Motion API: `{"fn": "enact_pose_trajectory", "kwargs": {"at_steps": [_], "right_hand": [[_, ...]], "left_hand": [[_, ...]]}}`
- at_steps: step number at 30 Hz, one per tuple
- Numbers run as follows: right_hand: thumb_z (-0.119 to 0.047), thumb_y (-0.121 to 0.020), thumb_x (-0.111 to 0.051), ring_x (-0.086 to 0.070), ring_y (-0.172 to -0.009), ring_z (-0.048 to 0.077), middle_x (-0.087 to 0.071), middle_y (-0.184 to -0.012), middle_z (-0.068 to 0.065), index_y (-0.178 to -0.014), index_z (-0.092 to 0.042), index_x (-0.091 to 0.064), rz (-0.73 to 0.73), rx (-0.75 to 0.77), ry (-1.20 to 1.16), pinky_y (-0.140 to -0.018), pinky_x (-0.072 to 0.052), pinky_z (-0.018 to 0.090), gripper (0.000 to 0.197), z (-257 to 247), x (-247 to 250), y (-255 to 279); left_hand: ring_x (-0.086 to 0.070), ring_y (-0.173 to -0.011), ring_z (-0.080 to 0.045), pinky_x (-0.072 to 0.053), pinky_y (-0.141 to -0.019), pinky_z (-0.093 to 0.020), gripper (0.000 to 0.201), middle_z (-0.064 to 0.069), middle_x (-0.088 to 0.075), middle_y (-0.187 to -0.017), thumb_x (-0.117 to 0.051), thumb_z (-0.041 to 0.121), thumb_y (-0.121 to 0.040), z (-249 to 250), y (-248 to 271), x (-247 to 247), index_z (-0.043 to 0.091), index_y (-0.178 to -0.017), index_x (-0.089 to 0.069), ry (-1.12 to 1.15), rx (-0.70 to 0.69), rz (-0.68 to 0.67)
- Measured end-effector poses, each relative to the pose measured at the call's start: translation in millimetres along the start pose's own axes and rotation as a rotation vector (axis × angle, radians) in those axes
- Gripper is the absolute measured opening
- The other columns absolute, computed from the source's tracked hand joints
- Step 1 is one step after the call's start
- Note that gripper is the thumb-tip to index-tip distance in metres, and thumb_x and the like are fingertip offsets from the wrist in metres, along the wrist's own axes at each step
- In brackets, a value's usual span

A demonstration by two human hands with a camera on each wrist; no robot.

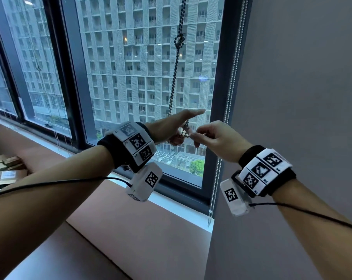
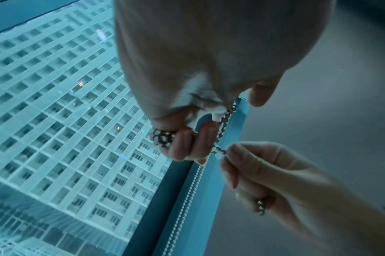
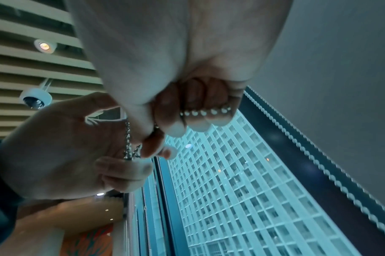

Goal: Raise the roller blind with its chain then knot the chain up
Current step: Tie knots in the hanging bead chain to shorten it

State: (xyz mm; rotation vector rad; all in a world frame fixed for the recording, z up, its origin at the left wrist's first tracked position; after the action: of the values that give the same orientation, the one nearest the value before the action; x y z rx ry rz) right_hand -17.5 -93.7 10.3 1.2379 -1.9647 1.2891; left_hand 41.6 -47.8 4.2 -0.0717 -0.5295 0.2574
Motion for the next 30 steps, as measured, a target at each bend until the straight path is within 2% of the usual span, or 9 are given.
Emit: {"fn": "enact_pose_trajectory", "kwargs": {"at_steps": [3,5,8,12,17,20,23,25,30], "right_hand": [[-0.031,-0.096,-0.054,-0.051,-0.043,-0.006,-0.054,-0.045,-0.029,-0.077,-0.017,-0.066,0.040,0.027,0.063,-0.047,-0.035,0.008,0.026,-6,10,1],[-0.034,-0.096,-0.055,-0.044,-0.040,0.002,-0.052,-0.044,-0.021,-0.074,-0.022,-0.064,0.071,0.033,0.051,-0.047,-0.033,0.012,0.027,-3,13,1],[-0.035,-0.096,-0.054,-0.033,-0.041,0.005,-0.041,-0.044,-0.009,-0.071,-0.020,-0.065,0.101,0.021,0.026,-0.048,-0.031,0.021,0.031,4,15,1],[-0.035,-0.097,-0.052,-0.036,-0.049,0.012,-0.043,-0.052,-0.003,-0.072,-0.014,-0.066,0.094,-0.006,0.024,-0.052,-0.033,0.030,0.035,11,17,5],[-0.039,-0.096,-0.051,-0.034,-0.050,0.011,-0.039,-0.051,-0.007,-0.066,-0.020,-0.063,0.029,-0.035,0.024,-0.053,-0.032,0.026,0.038,20,11,13],[-0.040,-0.096,-0.051,-0.035,-0.051,0.014,-0.040,-0.053,-0.003,-0.067,-0.017,-0.064,0.021,-0.051,-0.006,-0.055,-0.032,0.032,0.039,27,11,18],[-0.039,-0.095,-0.053,-0.040,-0.053,0.016,-0.048,-0.056,0.002,-0.065,-0.019,-0.063,0.040,-0.050,-0.017,-0.055,-0.034,0.033,0.037,32,14,21],[-0.034,-0.096,-0.054,-0.040,-0.052,0.014,-0.050,-0.055,0.000,-0.064,-0.020,-0.063,0.062,-0.054,-0.027,-0.054,-0.033,0.030,0.035,37,17,21],[-0.032,-0.096,-0.055,-0.037,-0.047,0.008,-0.049,-0.048,-0.009,-0.061,-0.021,-0.062,0.139,-0.107,-0.043,-0.051,-0.031,0.027,0.037,57,31,22]], "left_hand": [[-0.044,-0.050,-0.005,-0.040,-0.053,-0.021,0.069,-0.018,-0.046,-0.133,-0.005,0.070,-0.086,2,1,3,0.042,-0.149,-0.011,-0.132,0.023,-0.002],[-0.057,-0.058,-0.006,-0.046,-0.059,-0.024,0.069,-0.015,-0.024,-0.155,0.003,0.066,-0.088,6,4,5,0.038,-0.150,-0.005,-0.133,0.031,-0.014],[-0.069,-0.094,-0.030,-0.053,-0.081,-0.035,0.072,-0.024,-0.030,-0.151,0.002,0.068,-0.086,7,7,7,0.037,-0.151,-0.003,0.025,0.062,-0.013],[-0.049,-0.128,-0.035,-0.036,-0.107,-0.041,0.079,-0.025,-0.049,-0.136,-0.003,0.073,-0.084,3,4,20,0.031,-0.151,-0.015,0.304,0.024,0.049],[-0.061,-0.117,-0.030,-0.045,-0.104,-0.038,0.054,-0.024,-0.062,-0.124,-0.023,0.038,-0.101,-8,9,57,0.002,-0.135,-0.046,0.713,-0.113,0.374],[-0.072,-0.082,-0.023,-0.058,-0.078,-0.031,0.048,-0.014,-0.073,-0.086,-0.024,0.027,-0.102,-12,14,70,-0.006,-0.110,-0.059,0.952,-0.153,0.411],[-0.039,-0.040,-0.011,-0.038,-0.044,-0.023,0.049,0.005,-0.040,-0.044,-0.026,0.033,-0.102,-20,18,70,0.008,-0.076,-0.059,0.821,-0.087,0.388],[-0.026,-0.037,-0.011,-0.023,-0.044,-0.025,0.052,0.007,-0.028,-0.040,-0.029,0.033,-0.101,-22,21,66,0.014,-0.060,-0.053,0.635,-0.074,0.353],[-0.026,-0.039,-0.014,-0.016,-0.050,-0.032,0.049,0.002,-0.030,-0.043,-0.040,0.028,-0.098,-22,25,65,0.016,-0.051,-0.048,0.353,-0.063,0.350]]}}
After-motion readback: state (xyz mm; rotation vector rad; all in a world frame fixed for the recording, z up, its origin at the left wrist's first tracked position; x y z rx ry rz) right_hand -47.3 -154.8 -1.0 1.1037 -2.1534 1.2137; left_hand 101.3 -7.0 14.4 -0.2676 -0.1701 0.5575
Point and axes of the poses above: each hand's wrist, its own y-axis away from the middle knuckle, its own x-axis out of the back of the hand, z = x × y, the point moved 10 cm from there along -y, towards the middle knuckle
